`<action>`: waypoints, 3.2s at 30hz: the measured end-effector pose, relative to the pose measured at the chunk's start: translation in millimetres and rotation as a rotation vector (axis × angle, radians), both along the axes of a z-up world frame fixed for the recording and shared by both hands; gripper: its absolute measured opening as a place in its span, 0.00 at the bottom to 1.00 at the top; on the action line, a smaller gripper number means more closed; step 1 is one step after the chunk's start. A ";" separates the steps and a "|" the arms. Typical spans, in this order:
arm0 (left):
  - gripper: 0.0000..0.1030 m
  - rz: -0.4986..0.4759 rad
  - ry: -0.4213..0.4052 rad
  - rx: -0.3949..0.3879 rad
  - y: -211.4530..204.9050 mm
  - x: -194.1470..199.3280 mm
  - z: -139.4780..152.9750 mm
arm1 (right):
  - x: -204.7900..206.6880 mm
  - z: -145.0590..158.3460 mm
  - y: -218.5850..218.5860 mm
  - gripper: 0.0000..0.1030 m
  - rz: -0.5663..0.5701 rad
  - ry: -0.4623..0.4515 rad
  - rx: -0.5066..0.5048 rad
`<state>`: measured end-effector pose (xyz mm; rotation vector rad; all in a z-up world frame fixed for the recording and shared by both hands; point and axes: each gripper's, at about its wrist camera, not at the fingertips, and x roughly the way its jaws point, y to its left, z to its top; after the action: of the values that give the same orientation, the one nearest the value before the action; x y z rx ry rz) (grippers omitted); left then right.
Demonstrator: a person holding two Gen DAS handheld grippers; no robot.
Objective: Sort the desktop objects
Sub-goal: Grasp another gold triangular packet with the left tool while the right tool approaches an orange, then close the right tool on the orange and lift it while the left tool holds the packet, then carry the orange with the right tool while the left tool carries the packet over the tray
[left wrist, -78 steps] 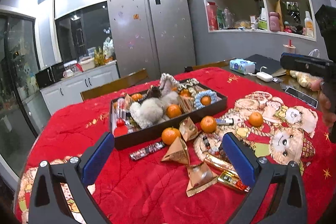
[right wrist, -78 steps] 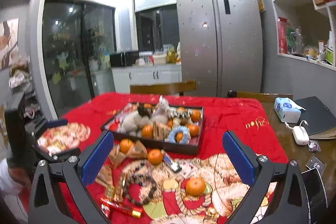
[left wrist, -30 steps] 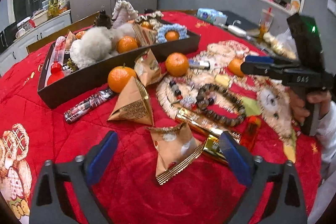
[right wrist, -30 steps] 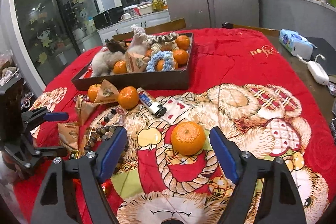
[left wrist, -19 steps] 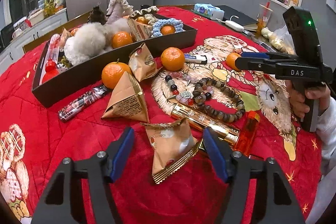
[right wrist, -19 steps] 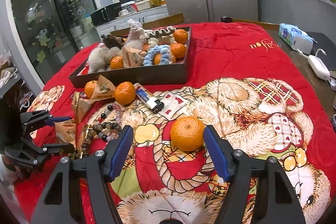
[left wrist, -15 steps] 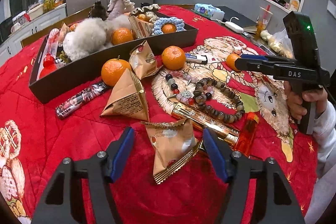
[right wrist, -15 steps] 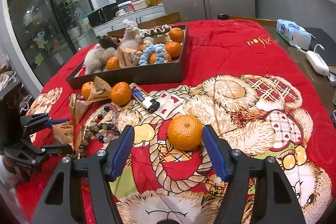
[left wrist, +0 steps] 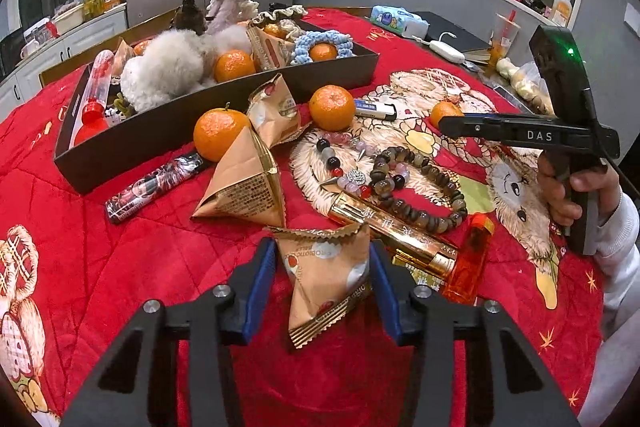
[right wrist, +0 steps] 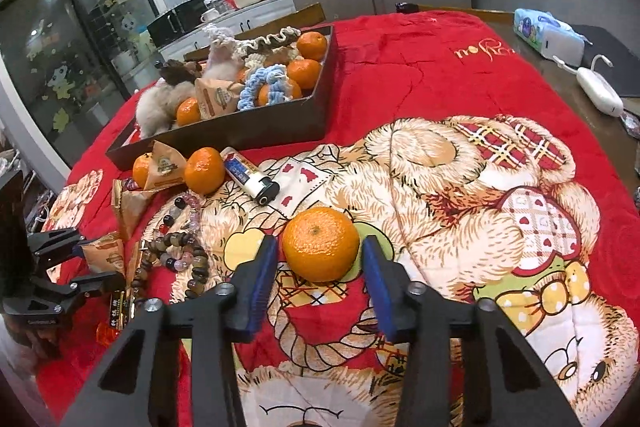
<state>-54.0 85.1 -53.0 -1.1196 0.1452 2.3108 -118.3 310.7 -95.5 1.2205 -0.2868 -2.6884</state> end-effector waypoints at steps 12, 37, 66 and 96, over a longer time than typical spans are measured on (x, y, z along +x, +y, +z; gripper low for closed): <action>0.43 0.006 0.007 -0.006 -2.2 0.1 0.6 | 3.8 3.7 -7.8 0.35 0.033 0.023 0.015; 0.39 0.019 0.057 0.009 -11.4 11.1 10.1 | 12.9 10.9 -13.7 0.35 0.058 0.072 0.018; 0.39 0.120 0.149 -0.025 -72.3 43.4 52.0 | 14.9 40.8 -120.9 0.35 0.333 0.095 0.099; 0.39 0.127 0.211 -0.014 -80.0 17.0 91.2 | -2.9 85.3 -149.9 0.35 0.327 0.146 0.066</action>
<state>-37.0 5.0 38.3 -0.9131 0.1746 2.5429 -121.2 160.7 -10.2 0.9819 0.0212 -2.4986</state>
